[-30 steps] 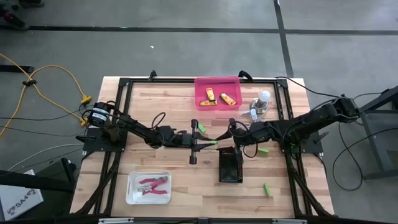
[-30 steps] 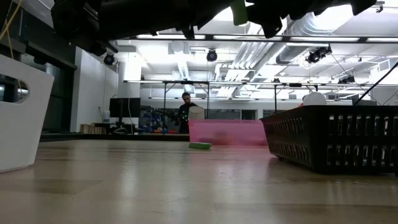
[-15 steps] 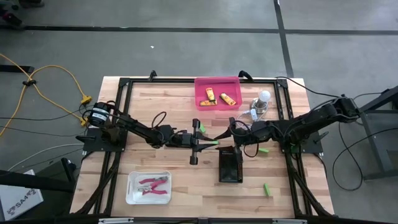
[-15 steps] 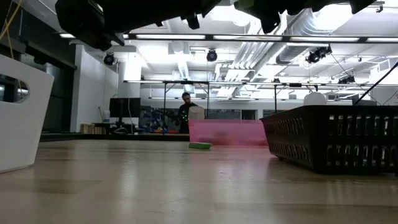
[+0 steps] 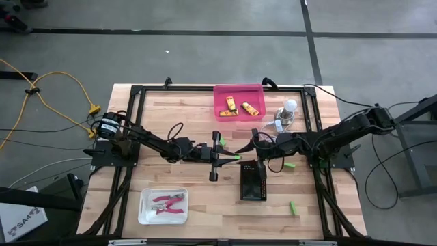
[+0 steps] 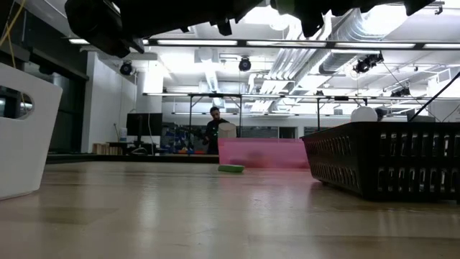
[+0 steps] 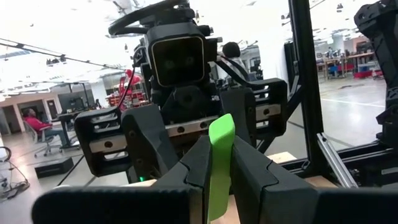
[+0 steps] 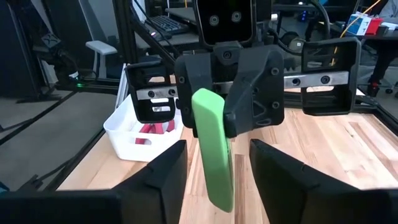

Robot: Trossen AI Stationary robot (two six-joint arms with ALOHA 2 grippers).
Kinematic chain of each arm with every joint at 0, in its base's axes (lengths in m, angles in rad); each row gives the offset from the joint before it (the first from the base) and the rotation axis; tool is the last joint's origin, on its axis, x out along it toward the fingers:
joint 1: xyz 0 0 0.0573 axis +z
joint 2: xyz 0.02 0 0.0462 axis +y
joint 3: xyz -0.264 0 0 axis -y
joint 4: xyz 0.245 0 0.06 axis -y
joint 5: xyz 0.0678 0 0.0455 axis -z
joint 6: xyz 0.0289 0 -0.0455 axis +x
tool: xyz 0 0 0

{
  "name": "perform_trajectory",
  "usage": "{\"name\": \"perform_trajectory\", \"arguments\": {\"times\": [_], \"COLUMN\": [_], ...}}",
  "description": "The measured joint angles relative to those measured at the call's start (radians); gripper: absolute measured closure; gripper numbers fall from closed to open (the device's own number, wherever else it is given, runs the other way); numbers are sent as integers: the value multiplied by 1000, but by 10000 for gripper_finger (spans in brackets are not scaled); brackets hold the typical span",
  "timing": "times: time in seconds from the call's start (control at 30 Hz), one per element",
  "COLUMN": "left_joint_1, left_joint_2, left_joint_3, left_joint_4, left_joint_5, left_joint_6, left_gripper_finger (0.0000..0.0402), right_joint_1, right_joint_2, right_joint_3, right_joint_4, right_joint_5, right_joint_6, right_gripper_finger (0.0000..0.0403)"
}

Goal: Pick & Place School Supplies
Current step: Put the green eraser into the black bin

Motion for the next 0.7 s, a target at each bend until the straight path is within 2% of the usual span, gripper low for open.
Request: {"name": "perform_trajectory", "arguments": {"times": [0.4, 0.7], "left_joint_1": [0, 0], "left_joint_2": [0, 0], "left_joint_3": [0, 0], "left_joint_4": [1, 1], "left_joint_5": [-6, -7], "left_joint_6": [1, 5], "left_gripper_finger": [364, 364], "right_joint_1": [0, 0], "right_joint_2": [0, 0], "right_joint_3": [0, 0], "right_joint_4": [-1, -3], "right_joint_5": [0, -3], "right_joint_6": [0, 0], "right_gripper_finger": [321, 365]}}
